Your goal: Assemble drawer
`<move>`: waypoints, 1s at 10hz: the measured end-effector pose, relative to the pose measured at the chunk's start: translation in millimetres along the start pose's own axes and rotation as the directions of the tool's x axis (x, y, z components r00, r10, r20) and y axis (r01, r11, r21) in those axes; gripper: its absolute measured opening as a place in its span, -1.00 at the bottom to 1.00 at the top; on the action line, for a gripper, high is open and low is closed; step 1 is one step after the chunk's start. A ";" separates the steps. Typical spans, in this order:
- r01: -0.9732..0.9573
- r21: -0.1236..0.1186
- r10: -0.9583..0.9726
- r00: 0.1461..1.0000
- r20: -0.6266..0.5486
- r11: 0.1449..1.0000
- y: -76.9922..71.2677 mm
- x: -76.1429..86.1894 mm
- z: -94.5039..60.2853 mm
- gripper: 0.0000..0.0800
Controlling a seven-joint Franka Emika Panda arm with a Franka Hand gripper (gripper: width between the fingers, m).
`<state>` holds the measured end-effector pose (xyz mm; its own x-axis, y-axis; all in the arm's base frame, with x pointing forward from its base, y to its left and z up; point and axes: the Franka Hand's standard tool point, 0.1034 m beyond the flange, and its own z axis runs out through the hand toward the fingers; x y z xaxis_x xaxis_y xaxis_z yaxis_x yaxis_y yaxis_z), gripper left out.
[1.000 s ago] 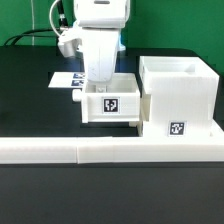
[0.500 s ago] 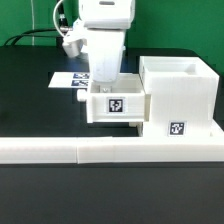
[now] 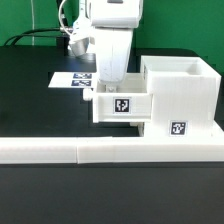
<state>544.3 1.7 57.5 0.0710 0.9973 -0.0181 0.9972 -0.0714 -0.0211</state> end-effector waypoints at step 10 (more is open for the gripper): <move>0.014 -0.014 -0.014 1.000 -0.007 1.000 -2.9 7.1 3.0 -0.89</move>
Offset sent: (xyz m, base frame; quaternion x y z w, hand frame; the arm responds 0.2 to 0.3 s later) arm -0.0135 0.0117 -0.0033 0.0021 -0.0041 -0.0287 0.9996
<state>541.9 9.0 54.4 0.0573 0.9983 -0.0106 0.9983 -0.0574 -0.0078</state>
